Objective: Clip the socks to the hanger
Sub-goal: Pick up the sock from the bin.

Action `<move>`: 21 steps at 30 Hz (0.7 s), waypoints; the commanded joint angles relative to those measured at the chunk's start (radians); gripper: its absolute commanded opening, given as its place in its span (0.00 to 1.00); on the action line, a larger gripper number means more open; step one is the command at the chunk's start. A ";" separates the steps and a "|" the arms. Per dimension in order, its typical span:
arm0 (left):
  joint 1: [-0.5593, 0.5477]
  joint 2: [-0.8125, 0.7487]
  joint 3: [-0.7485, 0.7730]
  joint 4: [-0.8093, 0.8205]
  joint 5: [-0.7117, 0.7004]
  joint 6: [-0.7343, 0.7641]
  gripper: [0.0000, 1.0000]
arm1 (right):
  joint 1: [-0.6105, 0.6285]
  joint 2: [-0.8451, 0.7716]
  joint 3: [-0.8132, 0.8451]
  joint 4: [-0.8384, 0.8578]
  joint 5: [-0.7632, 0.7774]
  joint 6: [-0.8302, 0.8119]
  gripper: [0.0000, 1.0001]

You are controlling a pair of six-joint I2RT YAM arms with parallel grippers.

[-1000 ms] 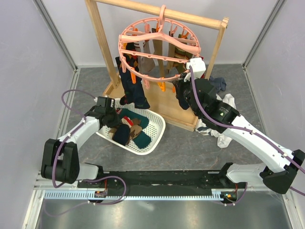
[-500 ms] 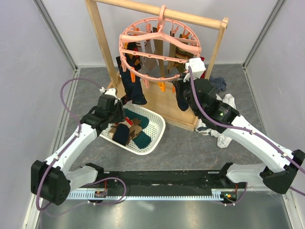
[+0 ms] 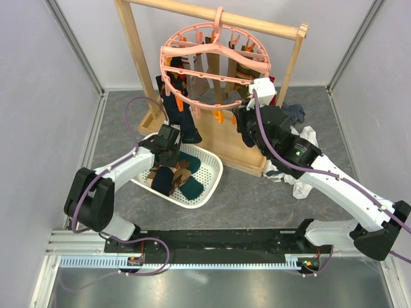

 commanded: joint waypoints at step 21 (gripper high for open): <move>-0.009 -0.108 0.037 -0.039 -0.023 0.014 0.02 | -0.010 0.009 -0.001 -0.028 -0.019 -0.011 0.00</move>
